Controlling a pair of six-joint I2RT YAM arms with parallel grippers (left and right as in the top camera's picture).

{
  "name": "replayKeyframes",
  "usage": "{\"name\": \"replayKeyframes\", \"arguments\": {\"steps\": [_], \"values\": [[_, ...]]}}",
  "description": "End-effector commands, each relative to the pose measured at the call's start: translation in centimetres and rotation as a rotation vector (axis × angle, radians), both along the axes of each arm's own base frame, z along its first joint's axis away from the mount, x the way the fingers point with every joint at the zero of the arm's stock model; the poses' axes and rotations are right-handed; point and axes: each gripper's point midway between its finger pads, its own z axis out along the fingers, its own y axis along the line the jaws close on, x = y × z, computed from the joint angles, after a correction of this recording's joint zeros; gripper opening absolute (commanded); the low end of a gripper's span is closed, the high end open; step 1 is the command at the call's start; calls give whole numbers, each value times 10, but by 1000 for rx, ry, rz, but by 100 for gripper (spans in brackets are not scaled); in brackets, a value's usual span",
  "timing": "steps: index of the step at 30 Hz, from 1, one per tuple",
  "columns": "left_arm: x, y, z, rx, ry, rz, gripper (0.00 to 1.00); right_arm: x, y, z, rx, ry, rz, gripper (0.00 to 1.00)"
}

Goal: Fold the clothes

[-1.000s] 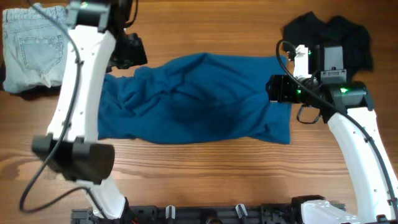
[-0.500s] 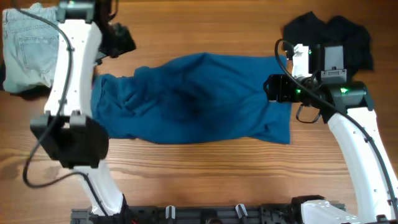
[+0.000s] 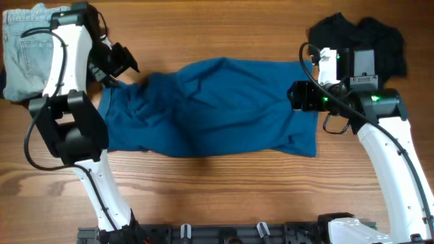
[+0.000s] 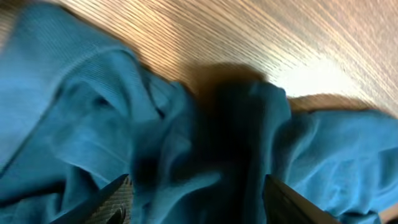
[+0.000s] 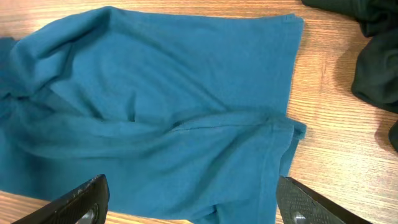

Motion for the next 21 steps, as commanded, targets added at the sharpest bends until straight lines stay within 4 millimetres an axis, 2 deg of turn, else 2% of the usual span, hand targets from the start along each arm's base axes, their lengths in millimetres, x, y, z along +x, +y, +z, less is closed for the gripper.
{"name": "replayKeyframes", "arguments": {"steps": [1, 8, 13, 14, 15, 17, 19, 21], "values": [[-9, -2, -16, -9, 36, -32, 63, 4, 4, 5, 6, -14, 20, 87], [-19, -1, -39, -4, 66, -31, 51, 4, 4, 5, 6, -14, 20, 87], [-9, 1, -40, 3, 24, -30, 31, 4, 4, 5, 6, -14, 20, 86], [-1, 2, -40, 8, -8, -29, 18, 4, 4, 5, 6, -14, 20, 86], [3, 3, -39, 11, -22, -27, 14, 4, 4, 5, 6, -14, 20, 86], [13, 4, -32, 17, -62, -27, 4, 4, 4, 5, 6, -15, 21, 86], [28, 7, -16, 27, -120, -27, 4, 4, 4, 5, 6, -15, 20, 86], [44, 9, 11, 39, -197, -30, 4, 4, 4, 5, 6, -15, 21, 87]]}}
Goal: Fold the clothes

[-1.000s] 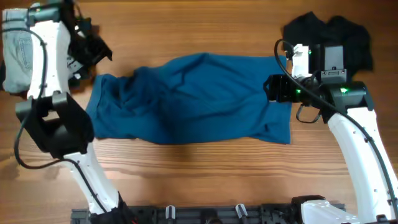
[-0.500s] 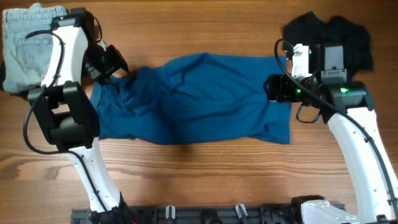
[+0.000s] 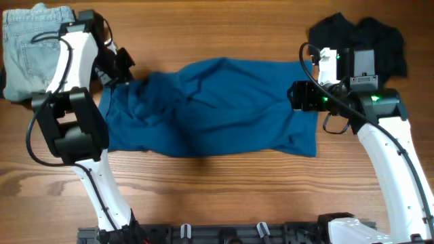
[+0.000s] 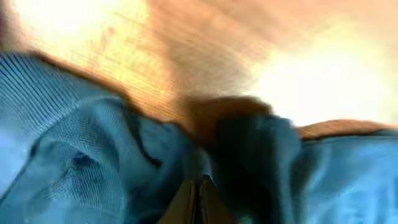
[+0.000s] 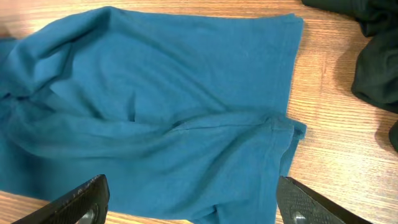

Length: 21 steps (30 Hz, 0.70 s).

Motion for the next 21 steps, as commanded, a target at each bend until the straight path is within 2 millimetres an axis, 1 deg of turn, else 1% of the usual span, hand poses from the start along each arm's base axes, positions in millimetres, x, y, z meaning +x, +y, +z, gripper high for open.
{"name": "replayKeyframes", "arguments": {"steps": [1, 3, 4, 6, 7, 9, 11, 13, 14, 15, 16, 18, 19, 21], "values": [[39, 9, 56, 35, -182, -8, 4, 4, 4, 5, 6, -15, 21, 86], [53, 10, 91, 53, -282, -22, 4, 4, 4, 5, 6, -15, 20, 87], [60, 12, 119, 66, -355, -26, 4, 4, 4, 5, 6, -15, 21, 87], [64, 9, 161, 82, -457, -34, 4, 4, 4, 5, 6, -15, 20, 87], [63, 6, 177, 88, -494, -48, 4, 4, 4, 5, 7, -15, 20, 87], [57, -5, 195, 99, -532, -100, 4, 4, 4, 5, 7, -15, 20, 87], [46, -28, 211, 109, -563, -196, 4, 5, 4, 5, 7, -17, 20, 87], [38, -49, 220, 114, -582, -277, 4, 5, 4, 5, 6, -17, 21, 87], [31, -67, 224, 115, -589, -350, 4, 5, 4, 6, 7, -17, 20, 88], [23, -79, 225, 122, -581, -403, 4, 4, 4, 5, 6, -15, 21, 87], [13, -90, 220, 150, -548, -450, 4, 4, 4, 5, 7, -15, 20, 88], [-3, -91, 207, 241, -451, -477, 4, 4, 4, 5, 6, -15, 21, 88], [-15, -87, 197, 304, -378, -494, 4, 4, 4, 5, 6, -15, 21, 87], [-32, -79, 184, 365, -272, -505, 4, 4, 4, 5, 5, -15, 22, 87]]}}
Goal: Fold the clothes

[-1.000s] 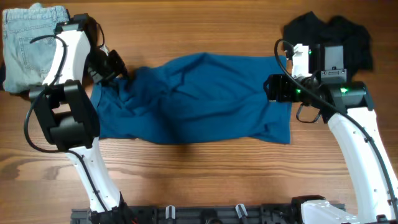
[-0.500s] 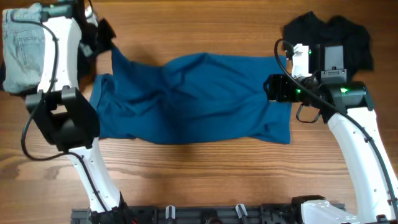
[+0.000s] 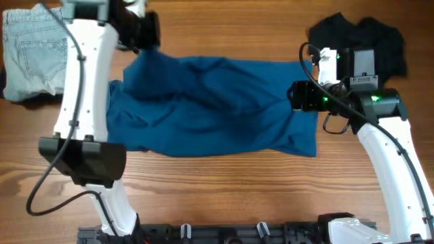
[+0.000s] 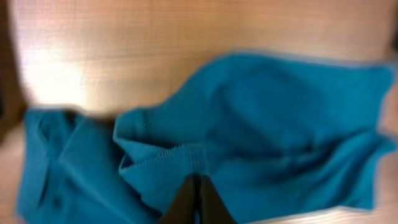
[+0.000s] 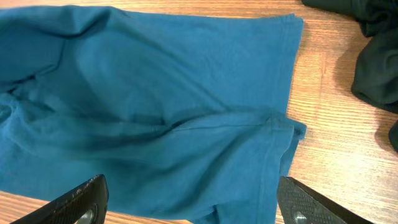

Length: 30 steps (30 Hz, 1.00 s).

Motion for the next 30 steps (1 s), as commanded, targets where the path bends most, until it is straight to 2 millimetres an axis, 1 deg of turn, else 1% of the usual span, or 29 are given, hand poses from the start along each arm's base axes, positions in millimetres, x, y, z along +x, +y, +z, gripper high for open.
{"name": "replayKeyframes", "arguments": {"steps": [1, 5, 6, 7, 10, 12, 13, 14, 15, 17, 18, 19, 20, 23, 25, 27, 28, 29, 30], "values": [[-21, 28, -9, 215, 78, 17, 4, 4, 4, 5, 6, -15, 21, 87], [-45, 41, -30, 235, 216, 78, 4, 4, 4, 5, 6, -15, 22, 87], [-49, 40, -34, 228, 241, 73, 4, 4, 4, 5, 6, -15, 21, 87], [-55, 37, -39, 211, 275, 58, 4, 4, 4, 5, 6, -15, 21, 87], [-74, 16, -59, 107, 376, -65, 4, 5, 4, 5, 7, -17, 21, 87], [-84, 9, -73, 64, 433, -101, 4, 5, 4, 6, 7, -17, 21, 87], [-87, 6, -79, 51, 452, -103, 12, 5, 4, 6, 6, -17, 22, 87], [-91, 2, -88, 23, 479, -105, 30, 5, 4, 6, 7, -17, 21, 87], [-93, 0, -94, 14, 491, -106, 63, 5, 4, 5, 7, -17, 21, 87], [-92, -1, -103, 7, 492, -99, 91, 5, 4, 5, 7, -16, 21, 88], [-86, -2, -106, 3, 470, -75, 97, 4, 4, 5, 9, -15, 23, 88], [-79, -2, -107, -1, 444, -68, 98, 4, 4, 5, 9, -16, 23, 87], [-67, -2, -107, -10, 398, -47, 100, 4, 4, 5, 10, -15, 23, 88], [-41, -2, -106, -37, 303, 12, 100, 5, 4, 6, 10, -20, 23, 88], [-30, -6, -105, -56, 259, 13, 100, 9, 5, 7, 10, -34, 25, 88], [-27, -9, -105, -75, 249, 8, 100, 18, 6, 6, 13, -54, 27, 88], [-29, -10, -108, -76, 266, 7, 100, 23, 10, 2, 30, -53, 39, 88], [-35, -9, -115, -71, 305, 10, 98, 28, 17, -5, 62, -34, 59, 88], [-38, -9, -119, -71, 325, 10, 96, 28, 19, -9, 73, -24, 65, 88]]}}
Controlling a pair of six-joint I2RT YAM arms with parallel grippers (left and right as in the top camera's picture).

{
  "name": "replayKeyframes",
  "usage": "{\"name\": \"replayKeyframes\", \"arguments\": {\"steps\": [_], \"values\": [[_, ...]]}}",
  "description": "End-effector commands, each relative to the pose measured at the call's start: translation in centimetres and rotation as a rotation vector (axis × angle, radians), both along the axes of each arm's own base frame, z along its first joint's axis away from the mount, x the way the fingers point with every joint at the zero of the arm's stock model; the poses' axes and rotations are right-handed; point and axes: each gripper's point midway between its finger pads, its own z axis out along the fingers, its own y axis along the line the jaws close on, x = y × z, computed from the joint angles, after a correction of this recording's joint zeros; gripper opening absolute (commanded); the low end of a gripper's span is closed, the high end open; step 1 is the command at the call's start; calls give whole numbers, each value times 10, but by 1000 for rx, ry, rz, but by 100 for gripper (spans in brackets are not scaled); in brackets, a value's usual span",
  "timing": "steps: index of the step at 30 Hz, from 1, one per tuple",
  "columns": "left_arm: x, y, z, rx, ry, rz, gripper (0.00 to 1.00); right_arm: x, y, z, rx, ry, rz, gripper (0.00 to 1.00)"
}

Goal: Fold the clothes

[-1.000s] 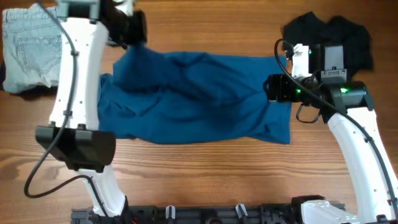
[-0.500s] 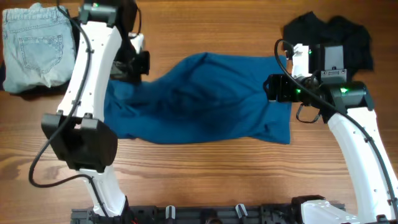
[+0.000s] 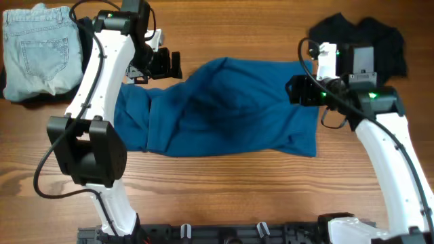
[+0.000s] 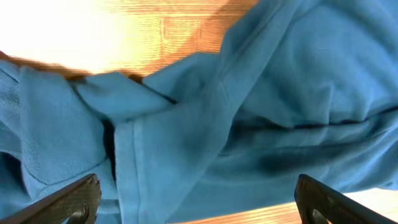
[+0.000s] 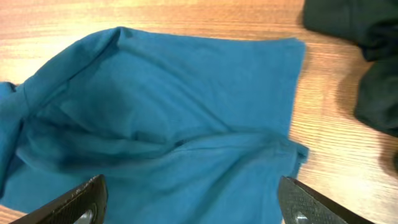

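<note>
A teal shirt (image 3: pixel 224 108) lies crumpled across the middle of the wooden table, bunched and folded over at its left end (image 4: pixel 124 143). My left gripper (image 3: pixel 169 65) hovers open just above the shirt's upper left edge, its fingers (image 4: pixel 68 202) wide apart with nothing between them. My right gripper (image 3: pixel 293 90) is open over the shirt's right hem (image 5: pixel 292 93), fingers (image 5: pixel 308 205) spread and empty. The shirt's right side (image 5: pixel 205 124) lies fairly flat.
Folded light-blue jeans (image 3: pixel 34 41) sit at the far left corner. A heap of black clothing (image 3: pixel 369 37) lies at the far right, behind my right arm, and shows at the right edge of the right wrist view (image 5: pixel 367 62).
My left gripper was shut on the shirt's left edge, lifted toward the back. Now it is open and empty, lower and further right, and the cloth has dropped into a heap. The right gripper shifted slightly.
My left gripper was open over the bunched left end of the shirt. It then shut on that cloth, and later held it raised toward the table's back. Now the cloth is let go and lies folded over itself. My right gripper stayed open over the right hem.
</note>
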Motion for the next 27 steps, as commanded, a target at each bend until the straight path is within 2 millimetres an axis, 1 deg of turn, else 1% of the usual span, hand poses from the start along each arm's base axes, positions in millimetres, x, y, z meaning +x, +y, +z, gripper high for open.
{"name": "replayKeyframes", "arguments": {"steps": [1, 2, 4, 5, 6, 7, 9, 10, 12, 15, 17, 19, 23, 26, 27], "values": [[-13, -3, -17, -26, 97, 15, 95, 10, 16, -11, 60, 33, 57, 88], [-16, -4, -21, -32, 120, 15, 91, 10, 16, -15, 63, 44, 56, 88], [-26, -5, -31, -36, 180, 16, 80, 10, 16, -20, 61, 60, 56, 87], [-29, -5, -37, -32, 203, 17, 78, 10, 16, -20, 61, 62, 56, 87], [-33, -4, -43, -26, 231, 33, 73, 10, 16, -20, 61, 61, 56, 87], [-34, -3, -48, -22, 245, 42, 72, 10, 16, -20, 59, 61, 58, 87], [-37, -2, -60, -18, 263, 59, 71, 10, 16, -20, 59, 61, 58, 87], [-36, 6, -77, 13, 266, 118, 72, 9, 16, -21, 57, 63, 61, 87], [-35, 14, -83, 48, 263, 168, 72, 9, 16, -21, 52, 62, 69, 87], [-26, 27, -89, 83, 233, 227, 72, 9, 16, -21, 49, 62, 74, 87], [-17, 32, -92, 80, 208, 256, 72, 7, 16, -22, 49, 69, 74, 88], [-12, 36, -98, 96, 197, 272, 72, 5, 16, -23, 47, 77, 76, 87], [-8, 36, -108, 99, 197, 285, 72, 5, 15, -23, 46, 81, 76, 87], [-10, 35, -119, 104, 222, 285, 70, 5, 15, -23, 47, 81, 75, 88], [-10, 35, -123, 106, 231, 286, 67, 5, 15, -23, 47, 81, 76, 87]]}}
